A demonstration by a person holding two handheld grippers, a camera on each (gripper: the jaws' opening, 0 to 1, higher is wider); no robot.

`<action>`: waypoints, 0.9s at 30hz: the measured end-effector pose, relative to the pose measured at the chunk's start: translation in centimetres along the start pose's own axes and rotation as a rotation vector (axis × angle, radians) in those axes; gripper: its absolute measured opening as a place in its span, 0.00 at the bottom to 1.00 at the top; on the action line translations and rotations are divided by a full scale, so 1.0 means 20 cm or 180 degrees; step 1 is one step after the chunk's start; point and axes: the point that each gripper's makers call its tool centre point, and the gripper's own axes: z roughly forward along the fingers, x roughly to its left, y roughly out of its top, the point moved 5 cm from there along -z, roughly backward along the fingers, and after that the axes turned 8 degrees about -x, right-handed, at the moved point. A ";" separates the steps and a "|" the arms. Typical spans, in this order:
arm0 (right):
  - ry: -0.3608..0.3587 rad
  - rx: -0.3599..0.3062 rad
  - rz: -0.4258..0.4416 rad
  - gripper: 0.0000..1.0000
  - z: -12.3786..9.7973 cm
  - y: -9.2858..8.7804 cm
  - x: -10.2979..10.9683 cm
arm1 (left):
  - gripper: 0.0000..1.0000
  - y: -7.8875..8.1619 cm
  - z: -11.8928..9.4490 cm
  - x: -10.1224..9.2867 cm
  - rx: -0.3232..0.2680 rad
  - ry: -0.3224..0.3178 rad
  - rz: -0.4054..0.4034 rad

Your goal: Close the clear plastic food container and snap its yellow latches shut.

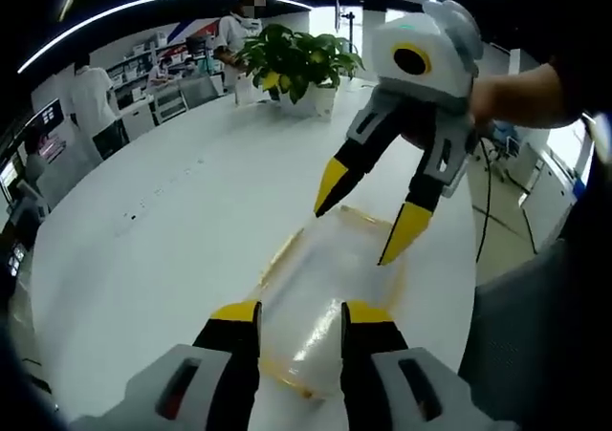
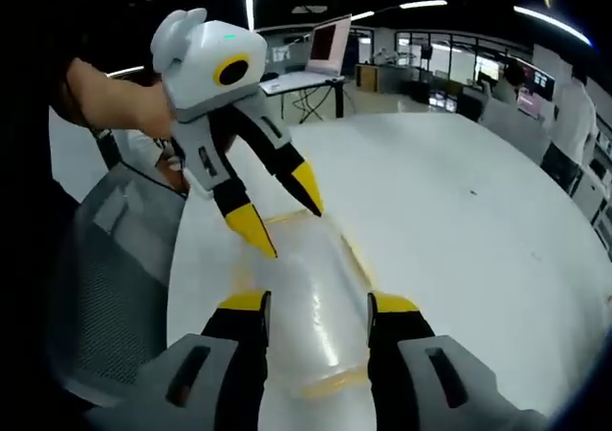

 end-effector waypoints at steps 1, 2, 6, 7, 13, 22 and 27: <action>0.0029 0.0015 -0.0014 0.39 0.01 0.00 0.01 | 0.27 0.00 0.00 -0.01 0.0009 -0.0017 0.0035; 0.0059 0.0034 -0.0050 0.39 0.02 -0.01 0.02 | 0.26 0.00 0.00 -0.02 0.0028 -0.0047 0.0088; 0.0098 0.0097 -0.0130 0.41 0.06 -0.02 0.03 | 0.27 -0.02 0.02 -0.05 0.0123 -0.0131 0.0310; 0.0143 0.0101 -0.0135 0.42 0.07 -0.02 0.04 | 0.27 -0.02 0.02 -0.06 0.0128 -0.0155 0.0355; 0.0153 0.0153 -0.0209 0.44 0.09 -0.03 0.02 | 0.27 -0.01 0.03 -0.12 0.0109 -0.0269 0.0387; 0.0177 0.0204 -0.0330 0.46 0.11 0.00 -0.05 | 0.37 -0.03 0.04 -0.22 0.0161 -0.0399 0.0690; 0.0386 0.0367 -0.0423 0.50 0.12 -0.01 -0.07 | 0.37 -0.05 0.06 -0.28 0.0305 -0.0528 0.1068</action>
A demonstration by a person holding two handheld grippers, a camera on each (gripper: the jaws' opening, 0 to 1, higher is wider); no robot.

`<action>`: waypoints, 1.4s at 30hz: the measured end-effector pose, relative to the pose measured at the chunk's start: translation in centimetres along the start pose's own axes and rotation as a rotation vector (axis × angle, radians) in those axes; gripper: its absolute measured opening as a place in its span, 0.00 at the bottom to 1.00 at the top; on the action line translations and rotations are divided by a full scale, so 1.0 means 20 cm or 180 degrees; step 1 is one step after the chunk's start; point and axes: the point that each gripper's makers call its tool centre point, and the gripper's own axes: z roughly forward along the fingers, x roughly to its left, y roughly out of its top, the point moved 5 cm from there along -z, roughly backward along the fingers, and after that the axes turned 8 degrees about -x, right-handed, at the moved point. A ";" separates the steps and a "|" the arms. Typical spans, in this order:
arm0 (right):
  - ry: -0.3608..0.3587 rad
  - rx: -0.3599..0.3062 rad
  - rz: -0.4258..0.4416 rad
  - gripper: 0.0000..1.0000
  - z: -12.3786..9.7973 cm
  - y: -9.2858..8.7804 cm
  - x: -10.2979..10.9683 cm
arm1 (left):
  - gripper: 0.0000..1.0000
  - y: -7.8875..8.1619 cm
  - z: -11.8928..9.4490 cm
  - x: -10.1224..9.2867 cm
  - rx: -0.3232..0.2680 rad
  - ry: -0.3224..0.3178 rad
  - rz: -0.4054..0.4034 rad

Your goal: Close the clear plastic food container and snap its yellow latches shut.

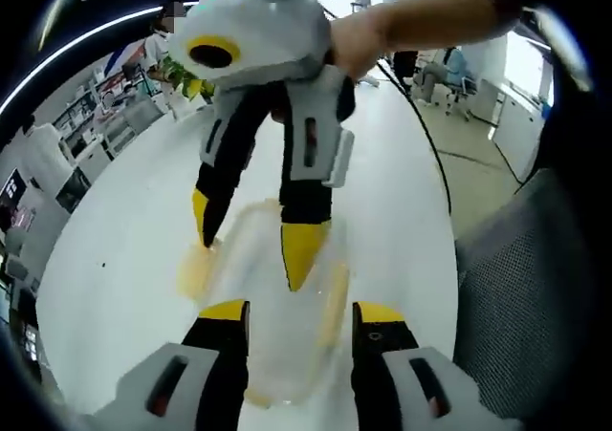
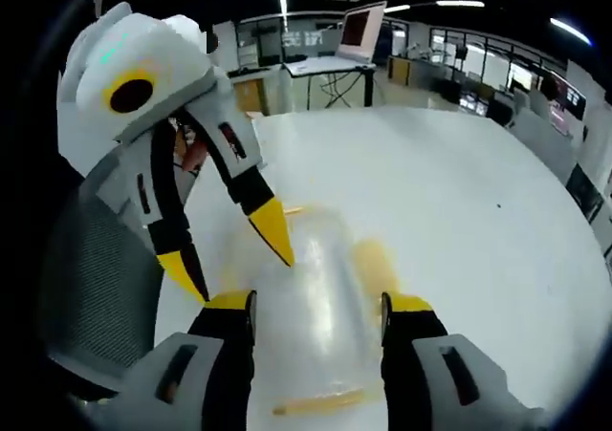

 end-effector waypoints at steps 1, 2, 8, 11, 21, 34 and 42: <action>0.0023 0.0072 -0.0078 0.49 0.00 0.00 -0.01 | 0.37 0.00 0.01 -0.01 0.0039 -0.0030 0.0080; 0.0043 0.0094 -0.0100 0.49 0.01 0.00 -0.01 | 0.38 0.00 0.01 -0.02 0.0052 -0.0036 0.0105; 0.0236 0.0299 -0.0117 0.51 0.03 0.00 -0.05 | 0.38 0.01 0.05 -0.02 0.0141 -0.0003 0.0250; 0.0321 0.0371 -0.0105 0.51 0.04 0.01 -0.07 | 0.38 0.01 0.06 -0.02 0.0188 0.0028 0.0297; 0.0622 0.0663 -0.0142 0.46 0.10 0.03 -0.10 | 0.37 0.01 0.08 0.00 0.0230 0.0106 0.0284; 0.0896 0.1076 -0.0063 0.43 0.14 0.04 -0.11 | 0.36 0.01 0.10 0.01 0.0216 0.0133 0.0291; 0.0947 0.1358 -0.0126 0.43 0.16 0.05 -0.10 | 0.34 0.00 0.09 0.01 0.0150 0.0116 0.0230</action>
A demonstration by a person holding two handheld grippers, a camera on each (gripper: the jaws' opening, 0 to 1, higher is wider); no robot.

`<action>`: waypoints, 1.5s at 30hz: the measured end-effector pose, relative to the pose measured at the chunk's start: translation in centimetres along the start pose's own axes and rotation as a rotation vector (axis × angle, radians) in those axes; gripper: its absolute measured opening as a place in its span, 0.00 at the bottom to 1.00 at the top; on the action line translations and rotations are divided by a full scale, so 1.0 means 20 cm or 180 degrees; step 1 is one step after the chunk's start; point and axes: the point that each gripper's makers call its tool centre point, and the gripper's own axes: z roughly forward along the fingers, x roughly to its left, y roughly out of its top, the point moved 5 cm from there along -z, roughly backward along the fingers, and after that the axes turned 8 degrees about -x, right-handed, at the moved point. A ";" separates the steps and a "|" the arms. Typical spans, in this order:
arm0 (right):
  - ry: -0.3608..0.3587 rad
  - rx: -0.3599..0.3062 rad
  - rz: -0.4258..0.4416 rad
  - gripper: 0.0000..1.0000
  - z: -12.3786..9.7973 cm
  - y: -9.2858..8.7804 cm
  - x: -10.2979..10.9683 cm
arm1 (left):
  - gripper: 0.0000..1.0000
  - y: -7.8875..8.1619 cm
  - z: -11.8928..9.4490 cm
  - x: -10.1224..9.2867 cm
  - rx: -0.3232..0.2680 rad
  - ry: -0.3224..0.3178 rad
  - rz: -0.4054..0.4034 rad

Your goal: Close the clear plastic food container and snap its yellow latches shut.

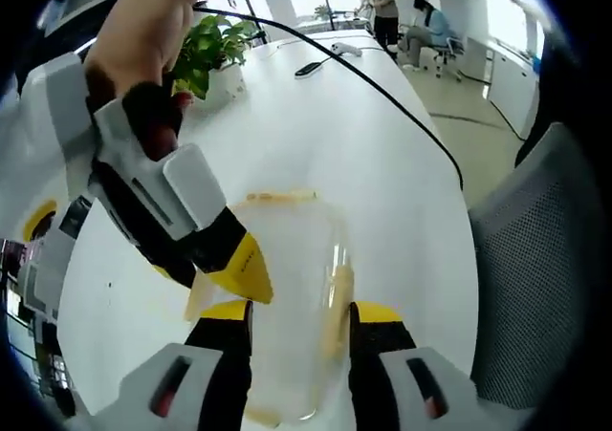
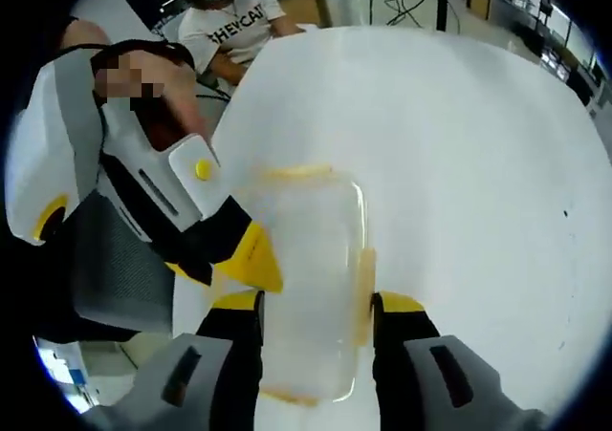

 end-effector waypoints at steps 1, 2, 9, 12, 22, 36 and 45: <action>0.0014 0.0004 -0.0004 0.42 0.00 0.00 0.00 | 0.34 0.00 0.00 0.00 0.0001 0.0000 -0.0002; 0.0023 0.0006 -0.0005 0.42 0.00 0.00 0.00 | 0.34 0.00 0.00 0.00 0.0001 0.0002 -0.0016; 0.0015 0.0063 -0.0039 0.41 0.00 0.00 0.01 | 0.33 0.00 0.00 0.00 -0.0023 -0.0016 -0.0035; 0.0018 0.0069 -0.0016 0.40 0.01 0.00 0.01 | 0.33 0.00 0.00 0.00 0.0007 -0.0016 -0.0013; 0.0042 0.0221 0.0013 0.39 0.02 0.01 0.00 | 0.32 -0.01 0.00 0.00 -0.0035 -0.0008 -0.0037; 0.0128 0.0241 0.0098 0.37 0.02 0.03 0.01 | 0.29 0.02 0.03 -0.02 -0.0070 -0.0002 0.0064; 0.0077 0.0265 0.0178 0.39 0.02 0.02 0.01 | 0.30 -0.01 0.00 0.00 -0.0134 -0.0065 0.0042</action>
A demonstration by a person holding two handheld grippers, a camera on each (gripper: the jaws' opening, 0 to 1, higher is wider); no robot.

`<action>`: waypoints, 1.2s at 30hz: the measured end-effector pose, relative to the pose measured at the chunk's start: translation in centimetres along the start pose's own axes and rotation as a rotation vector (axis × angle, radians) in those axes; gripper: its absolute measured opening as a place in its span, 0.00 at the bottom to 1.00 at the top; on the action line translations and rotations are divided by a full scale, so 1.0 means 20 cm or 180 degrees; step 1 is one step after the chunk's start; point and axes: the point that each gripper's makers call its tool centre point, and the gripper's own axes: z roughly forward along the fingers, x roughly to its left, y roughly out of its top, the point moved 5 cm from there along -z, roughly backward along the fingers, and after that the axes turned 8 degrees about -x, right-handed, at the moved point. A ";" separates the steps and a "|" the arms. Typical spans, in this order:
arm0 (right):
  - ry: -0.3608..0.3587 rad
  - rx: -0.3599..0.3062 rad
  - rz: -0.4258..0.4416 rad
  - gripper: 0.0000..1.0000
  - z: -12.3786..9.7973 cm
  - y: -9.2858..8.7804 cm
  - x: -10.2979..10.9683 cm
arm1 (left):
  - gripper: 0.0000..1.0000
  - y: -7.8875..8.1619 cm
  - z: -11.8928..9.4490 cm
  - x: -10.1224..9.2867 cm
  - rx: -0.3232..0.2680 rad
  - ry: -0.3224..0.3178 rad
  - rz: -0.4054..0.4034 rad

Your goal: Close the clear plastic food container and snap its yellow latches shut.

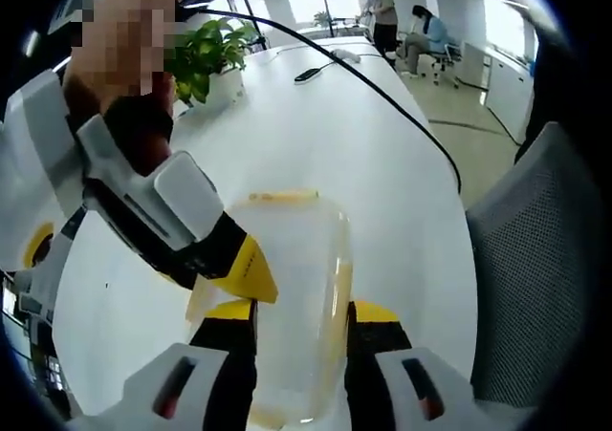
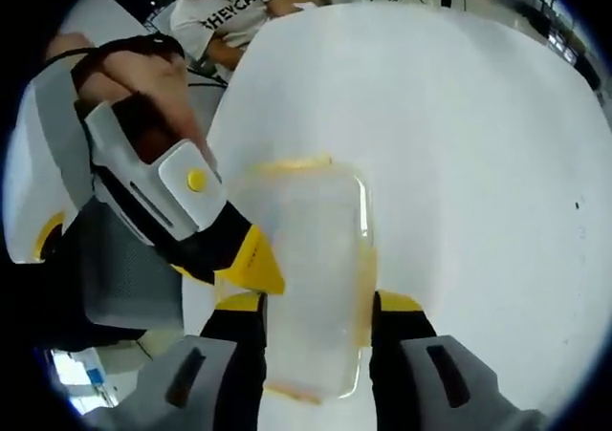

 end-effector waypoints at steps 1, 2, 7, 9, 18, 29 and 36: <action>0.0002 -0.0008 0.0012 0.39 0.00 0.00 0.00 | 0.30 0.00 0.00 0.00 0.0006 0.0000 -0.0005; 0.0006 -0.0012 0.0016 0.39 0.00 0.00 0.00 | 0.30 0.00 0.00 0.00 0.0002 0.0003 -0.0004; 0.0001 0.0020 0.0019 0.40 0.00 0.00 0.00 | 0.30 -0.01 0.00 0.00 0.0007 -0.0015 -0.0027; 0.0005 0.0071 0.0023 0.40 0.01 0.00 0.00 | 0.31 -0.01 0.00 0.00 0.0000 -0.0020 -0.0030; 0.0012 0.0075 0.0003 0.41 0.01 -0.01 -0.01 | 0.31 0.00 0.00 0.00 0.0039 -0.0004 -0.0027; -0.0151 -0.0100 -0.0270 0.41 -0.01 0.00 0.04 | 0.35 0.02 -0.02 -0.01 0.0233 -0.0145 -0.0050; -0.0559 -0.0531 -0.0265 0.41 -0.04 -0.04 0.07 | 0.44 0.03 -0.02 -0.04 0.0152 -0.0214 -0.0179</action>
